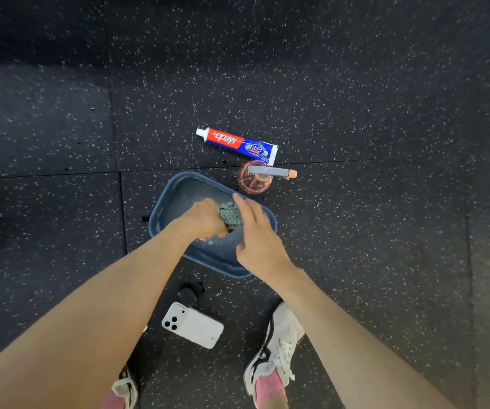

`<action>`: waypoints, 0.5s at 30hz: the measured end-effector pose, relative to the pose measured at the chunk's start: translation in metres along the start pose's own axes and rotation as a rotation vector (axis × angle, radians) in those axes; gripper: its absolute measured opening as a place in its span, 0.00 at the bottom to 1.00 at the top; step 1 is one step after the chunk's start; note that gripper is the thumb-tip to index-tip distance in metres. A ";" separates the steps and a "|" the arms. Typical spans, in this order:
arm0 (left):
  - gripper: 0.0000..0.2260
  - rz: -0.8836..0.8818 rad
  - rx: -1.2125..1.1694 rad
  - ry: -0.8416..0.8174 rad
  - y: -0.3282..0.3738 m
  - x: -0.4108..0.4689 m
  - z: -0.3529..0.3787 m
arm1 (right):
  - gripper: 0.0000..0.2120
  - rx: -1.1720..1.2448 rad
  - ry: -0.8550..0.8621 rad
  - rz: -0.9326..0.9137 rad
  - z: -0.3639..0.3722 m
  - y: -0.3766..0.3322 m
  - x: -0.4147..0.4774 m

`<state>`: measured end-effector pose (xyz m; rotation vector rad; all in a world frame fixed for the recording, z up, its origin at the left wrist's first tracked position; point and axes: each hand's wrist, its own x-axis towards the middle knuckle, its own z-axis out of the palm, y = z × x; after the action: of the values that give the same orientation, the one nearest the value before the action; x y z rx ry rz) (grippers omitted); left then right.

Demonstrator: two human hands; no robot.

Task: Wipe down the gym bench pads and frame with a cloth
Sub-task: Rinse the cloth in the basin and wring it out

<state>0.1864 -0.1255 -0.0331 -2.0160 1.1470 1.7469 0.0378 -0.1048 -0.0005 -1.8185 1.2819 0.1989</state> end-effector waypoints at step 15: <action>0.12 0.050 -0.105 -0.489 -0.012 0.015 0.008 | 0.17 -0.516 -0.165 -0.054 0.025 0.008 0.042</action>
<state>0.1883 -0.1182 -0.0522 -1.4853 0.9634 2.1971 0.0586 -0.1157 -0.0440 -2.2085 1.1296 0.6877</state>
